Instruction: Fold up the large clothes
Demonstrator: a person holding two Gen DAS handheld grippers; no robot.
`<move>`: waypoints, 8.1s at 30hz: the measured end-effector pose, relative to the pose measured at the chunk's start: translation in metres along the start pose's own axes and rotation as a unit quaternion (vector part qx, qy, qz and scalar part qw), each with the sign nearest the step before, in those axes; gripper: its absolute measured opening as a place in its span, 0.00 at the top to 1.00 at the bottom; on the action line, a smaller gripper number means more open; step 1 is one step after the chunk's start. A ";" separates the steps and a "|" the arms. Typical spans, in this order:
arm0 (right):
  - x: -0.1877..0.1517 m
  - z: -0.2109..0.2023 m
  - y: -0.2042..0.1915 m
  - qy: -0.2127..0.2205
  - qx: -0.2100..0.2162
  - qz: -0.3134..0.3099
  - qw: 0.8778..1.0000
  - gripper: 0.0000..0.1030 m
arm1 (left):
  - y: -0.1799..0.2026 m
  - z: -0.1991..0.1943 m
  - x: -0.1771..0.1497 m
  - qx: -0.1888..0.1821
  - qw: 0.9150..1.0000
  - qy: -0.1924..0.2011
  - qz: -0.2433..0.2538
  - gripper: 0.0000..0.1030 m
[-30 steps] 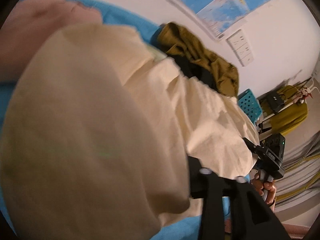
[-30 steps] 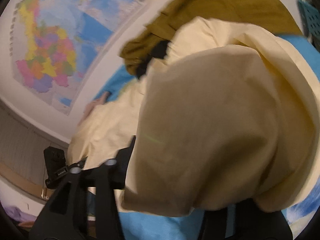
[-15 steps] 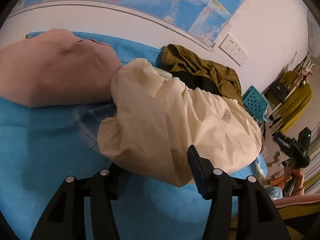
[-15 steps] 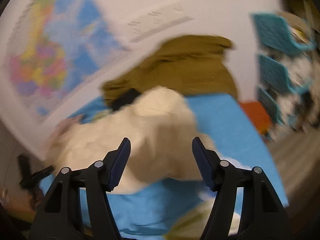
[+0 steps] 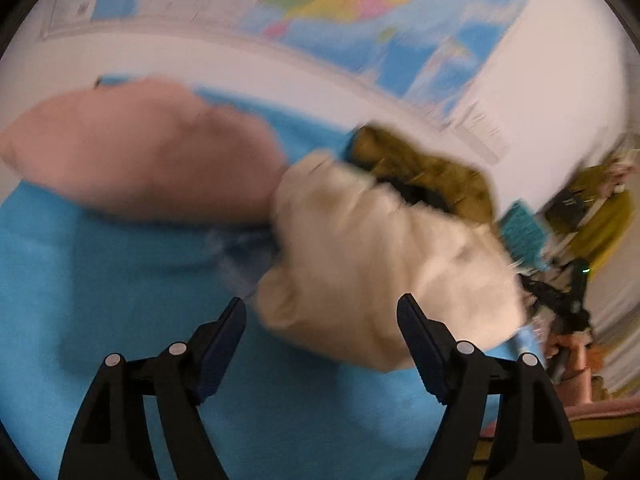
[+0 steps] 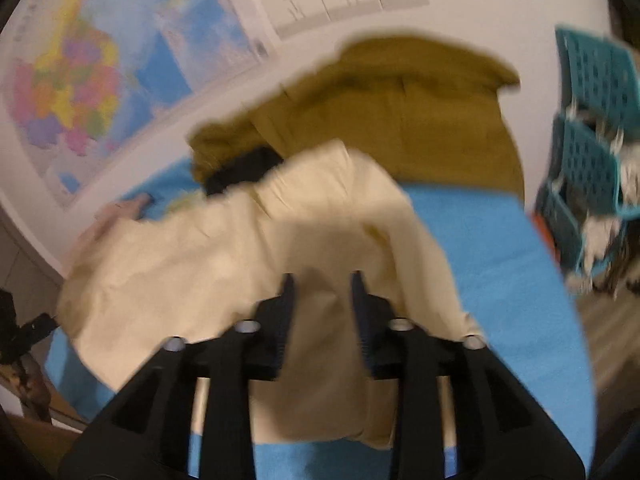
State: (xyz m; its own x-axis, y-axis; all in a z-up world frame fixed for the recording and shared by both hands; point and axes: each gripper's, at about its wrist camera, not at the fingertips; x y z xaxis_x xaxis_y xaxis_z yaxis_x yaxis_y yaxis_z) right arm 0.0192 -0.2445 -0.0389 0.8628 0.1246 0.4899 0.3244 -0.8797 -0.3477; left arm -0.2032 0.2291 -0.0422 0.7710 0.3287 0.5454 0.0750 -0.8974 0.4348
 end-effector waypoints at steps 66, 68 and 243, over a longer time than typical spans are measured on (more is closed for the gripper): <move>-0.015 0.074 -0.002 -0.039 0.207 0.202 0.957 0.69 | 0.004 0.128 0.026 -0.134 0.977 -0.123 -0.116 0.71; -0.012 0.067 -0.008 -0.033 0.215 0.185 0.958 0.75 | 0.009 0.125 0.029 -0.130 0.978 -0.123 -0.108 0.75; 0.181 0.272 -0.462 -0.130 0.160 -0.266 0.942 0.43 | -0.154 -0.023 0.160 0.329 0.934 0.100 -0.096 0.19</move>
State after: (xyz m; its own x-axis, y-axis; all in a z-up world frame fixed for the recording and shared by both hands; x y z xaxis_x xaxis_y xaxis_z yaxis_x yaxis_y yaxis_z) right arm 0.1315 0.3090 -0.0072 0.5981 0.6530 0.4646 0.8014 -0.4833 -0.3524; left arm -0.1063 0.4267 -0.0057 0.5749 0.4923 0.6535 0.6230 -0.7812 0.0404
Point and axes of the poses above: each gripper's, at about its wrist camera, not at the fingertips, and z roughly the way its jaws point, y to its right, x to its top, and after that the axes turned 14 degrees about -y, right-handed
